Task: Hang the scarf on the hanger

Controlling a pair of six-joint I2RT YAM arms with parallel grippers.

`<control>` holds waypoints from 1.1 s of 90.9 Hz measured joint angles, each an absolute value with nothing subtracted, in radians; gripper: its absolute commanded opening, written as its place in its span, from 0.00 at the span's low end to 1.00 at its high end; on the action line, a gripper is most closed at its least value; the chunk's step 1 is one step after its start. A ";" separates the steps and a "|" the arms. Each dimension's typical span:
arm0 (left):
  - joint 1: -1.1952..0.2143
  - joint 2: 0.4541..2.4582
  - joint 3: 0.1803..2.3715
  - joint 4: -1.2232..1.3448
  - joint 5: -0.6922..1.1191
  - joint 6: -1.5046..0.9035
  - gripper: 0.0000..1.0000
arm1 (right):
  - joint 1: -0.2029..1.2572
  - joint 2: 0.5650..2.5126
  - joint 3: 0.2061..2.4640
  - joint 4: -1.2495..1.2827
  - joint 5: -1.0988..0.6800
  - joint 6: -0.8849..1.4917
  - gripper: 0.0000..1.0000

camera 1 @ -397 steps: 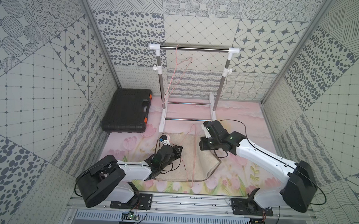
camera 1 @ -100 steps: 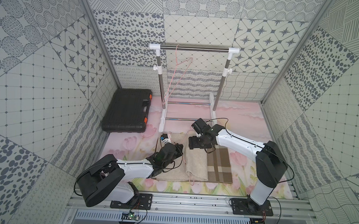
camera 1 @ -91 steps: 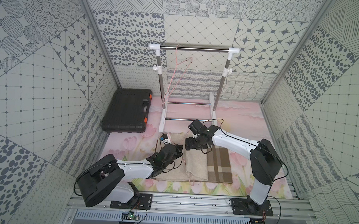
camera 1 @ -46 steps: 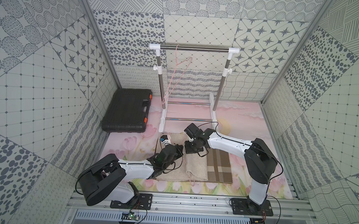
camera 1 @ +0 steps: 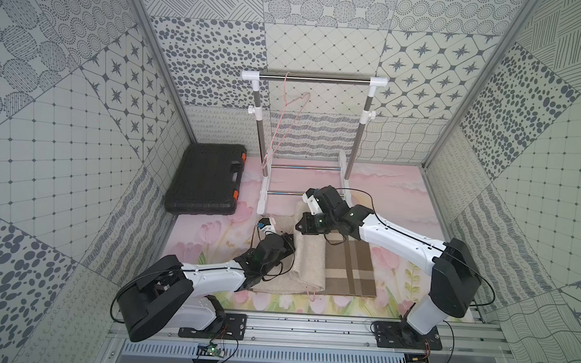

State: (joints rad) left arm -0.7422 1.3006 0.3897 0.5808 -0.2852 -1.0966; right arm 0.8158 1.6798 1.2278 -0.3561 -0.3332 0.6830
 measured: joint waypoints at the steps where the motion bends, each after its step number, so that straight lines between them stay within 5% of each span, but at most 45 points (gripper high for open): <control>1: -0.742 1.294 0.391 0.576 -0.285 -1.096 0.00 | 0.816 1.687 1.216 -0.339 -0.338 0.689 0.00; 48: -0.770 1.178 0.453 0.375 -0.312 -1.079 0.00 | 0.823 1.877 1.038 -0.037 -0.424 0.793 0.00; 55: -0.781 1.206 0.473 0.377 -0.311 -1.079 0.00 | 0.818 1.868 1.038 -0.045 -0.426 0.791 0.45; 63: -0.791 1.236 0.492 0.390 -0.326 -1.080 0.00 | 0.801 1.821 1.034 -0.101 -0.419 0.768 0.59; 79: -0.796 1.276 0.505 0.414 -0.330 -1.081 0.00 | 0.737 1.627 1.031 -0.270 -0.368 0.704 0.60; 100: -0.800 1.298 0.516 0.428 -0.319 -1.080 0.00 | 0.766 1.513 1.043 -0.424 -0.364 0.599 0.44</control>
